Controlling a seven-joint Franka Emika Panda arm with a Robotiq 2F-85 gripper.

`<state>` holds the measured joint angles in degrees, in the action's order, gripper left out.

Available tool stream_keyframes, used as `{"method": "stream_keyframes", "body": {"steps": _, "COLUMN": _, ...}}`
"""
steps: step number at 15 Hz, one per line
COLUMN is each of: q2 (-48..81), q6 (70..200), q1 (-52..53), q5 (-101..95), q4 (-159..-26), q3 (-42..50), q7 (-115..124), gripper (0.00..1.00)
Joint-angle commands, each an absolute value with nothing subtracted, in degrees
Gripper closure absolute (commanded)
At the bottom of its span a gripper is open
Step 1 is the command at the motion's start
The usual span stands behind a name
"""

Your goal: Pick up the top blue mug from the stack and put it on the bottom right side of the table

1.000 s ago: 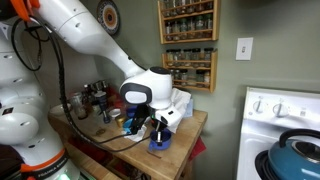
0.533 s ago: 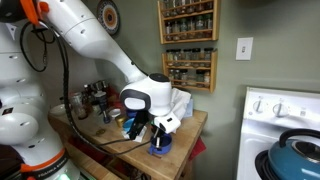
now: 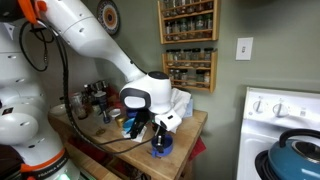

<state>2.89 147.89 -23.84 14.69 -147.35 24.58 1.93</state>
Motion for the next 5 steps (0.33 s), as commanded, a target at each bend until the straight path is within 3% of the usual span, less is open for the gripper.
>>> {"method": "stream_keyframes", "body": {"steps": 1, "q2": -10.58, "q6": 144.37, "q1": -24.71, "q5": 1.75, "q4": -152.23, "q3": 25.68, "q7": 6.99, "gripper": 0.18}}
{"method": "stream_keyframes", "body": {"steps": 3, "q2": -16.46, "q6": 141.37, "q1": -25.76, "q5": -2.75, "q4": -153.08, "q3": 24.38, "q7": 4.86, "gripper": 0.03}}
{"method": "stream_keyframes", "body": {"steps": 4, "q2": -8.25, "q6": 143.90, "q1": -24.81, "q5": 1.56, "q4": -149.42, "q3": 24.47, "q7": 5.49, "gripper": 0.00}}
{"method": "stream_keyframes", "body": {"steps": 5, "q2": -10.38, "q6": 143.30, "q1": -24.96, "q5": 1.09, "q4": -149.73, "q3": 24.30, "q7": 5.47, "gripper": 0.15}}
